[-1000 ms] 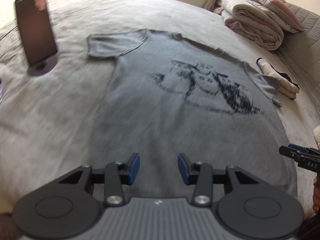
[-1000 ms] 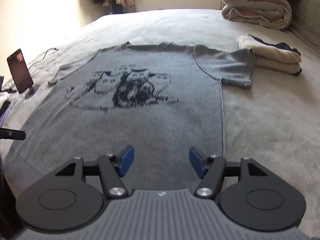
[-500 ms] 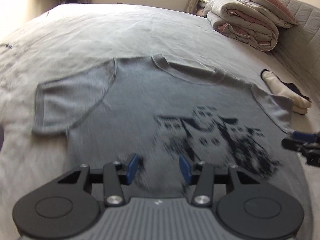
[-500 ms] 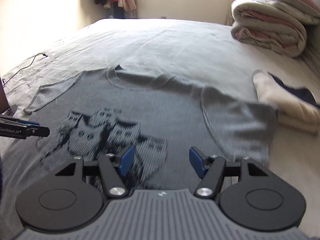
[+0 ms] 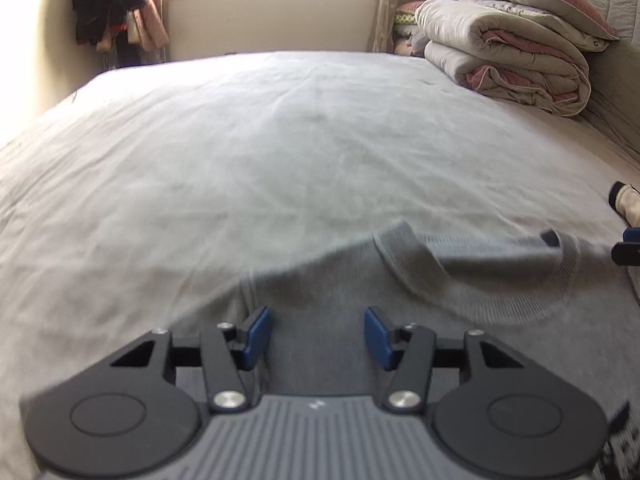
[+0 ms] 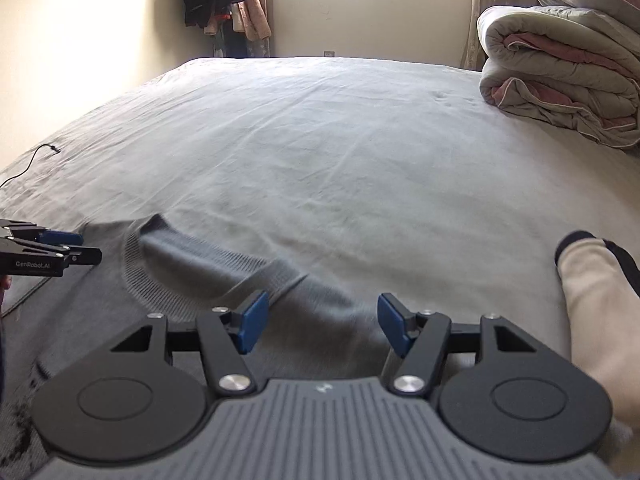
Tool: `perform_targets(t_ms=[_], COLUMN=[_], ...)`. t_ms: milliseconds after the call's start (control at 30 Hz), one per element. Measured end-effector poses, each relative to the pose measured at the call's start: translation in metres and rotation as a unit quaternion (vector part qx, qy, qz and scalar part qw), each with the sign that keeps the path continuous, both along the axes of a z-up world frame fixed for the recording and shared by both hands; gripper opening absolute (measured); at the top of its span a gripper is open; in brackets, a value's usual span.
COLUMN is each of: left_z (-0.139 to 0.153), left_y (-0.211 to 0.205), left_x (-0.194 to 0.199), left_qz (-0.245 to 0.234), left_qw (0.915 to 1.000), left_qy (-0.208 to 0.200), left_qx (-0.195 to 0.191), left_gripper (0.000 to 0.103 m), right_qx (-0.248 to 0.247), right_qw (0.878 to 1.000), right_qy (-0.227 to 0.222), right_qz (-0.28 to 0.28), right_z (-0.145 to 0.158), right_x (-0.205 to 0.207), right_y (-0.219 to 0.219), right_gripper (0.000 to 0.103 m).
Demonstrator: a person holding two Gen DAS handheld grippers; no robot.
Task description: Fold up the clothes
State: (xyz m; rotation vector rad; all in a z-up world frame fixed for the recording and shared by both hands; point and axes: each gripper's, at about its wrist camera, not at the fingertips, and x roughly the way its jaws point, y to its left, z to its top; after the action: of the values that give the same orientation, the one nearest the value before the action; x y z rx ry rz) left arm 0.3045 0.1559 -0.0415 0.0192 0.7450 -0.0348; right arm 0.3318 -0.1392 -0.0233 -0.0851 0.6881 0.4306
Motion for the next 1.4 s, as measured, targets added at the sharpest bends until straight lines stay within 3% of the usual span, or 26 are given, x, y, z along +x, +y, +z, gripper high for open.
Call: perform_targets(t_ms=[200, 367, 433, 500, 567, 767, 833, 933, 1000, 1033, 1100, 1167, 1300, 1400], left_z=[-0.004, -0.008, -0.009, -0.008, -0.008, -0.01, -0.017, -0.023, -0.02, -0.016, -0.007, 0.002, 0.009, -0.003], left_y=[-0.004, -0.005, -0.005, -0.008, -0.014, -0.022, -0.023, -0.033, -0.038, -0.038, -0.035, -0.033, -0.031, -0.032], left_x=[0.036, 0.046, 0.047, 0.046, 0.041, 0.02, 0.022, 0.029, 0.031, 0.028, 0.02, 0.01, -0.009, -0.013], left_qz=[-0.026, -0.045, -0.05, -0.063, -0.064, -0.023, -0.009, -0.008, -0.005, 0.0, 0.012, 0.02, 0.014, 0.012], left_qw=[0.9997, 0.9989, 0.9986, 0.9978, 0.9979, 0.9959, 0.9961, 0.9972, 0.9966, 0.9965, 0.9965, 0.9963, 0.9972, 0.999], left_qy=[0.004, 0.014, 0.017, 0.017, 0.002, -0.087, -0.088, -0.067, -0.066, -0.07, -0.078, -0.084, -0.068, -0.038], left_qx=[0.003, -0.004, -0.01, -0.015, -0.01, -0.007, 0.001, 0.032, 0.049, 0.046, 0.027, 0.007, -0.026, -0.022], left_gripper=[0.053, 0.052, 0.047, 0.027, 0.003, 0.003, 0.003, 0.004, 0.009, 0.011, 0.031, 0.043, 0.049, 0.056], right_qx=[0.023, -0.017, -0.012, 0.003, -0.019, -0.091, -0.103, -0.124, -0.124, -0.118, -0.091, -0.074, -0.063, -0.064], right_qw=[0.999, 0.998, 0.997, 0.996, 0.996, 0.985, 0.986, 0.985, 0.985, 0.986, 0.99, 0.992, 0.993, 0.995], right_qy=[0.013, 0.021, 0.019, 0.027, 0.008, -0.142, -0.129, -0.117, -0.114, -0.114, -0.11, -0.106, -0.097, -0.069], right_qz=[0.021, 0.062, 0.069, 0.081, 0.084, 0.03, 0.031, 0.031, 0.025, 0.018, 0.005, -0.002, 0.011, 0.03], right_z=[-0.012, -0.032, -0.032, -0.032, -0.03, -0.033, -0.04, -0.043, -0.039, -0.036, -0.028, -0.022, -0.018, -0.026], right_x=[0.032, 0.032, 0.03, 0.029, 0.021, -0.008, -0.003, 0.004, 0.006, 0.003, -0.001, -0.007, -0.028, -0.035], right_y=[0.003, 0.018, 0.019, 0.019, 0.026, 0.039, 0.041, 0.046, 0.044, 0.041, 0.034, 0.027, 0.019, 0.019], right_gripper=[0.054, 0.048, 0.039, 0.013, 0.01, 0.005, 0.005, 0.006, 0.012, 0.016, 0.025, 0.03, 0.03, 0.03])
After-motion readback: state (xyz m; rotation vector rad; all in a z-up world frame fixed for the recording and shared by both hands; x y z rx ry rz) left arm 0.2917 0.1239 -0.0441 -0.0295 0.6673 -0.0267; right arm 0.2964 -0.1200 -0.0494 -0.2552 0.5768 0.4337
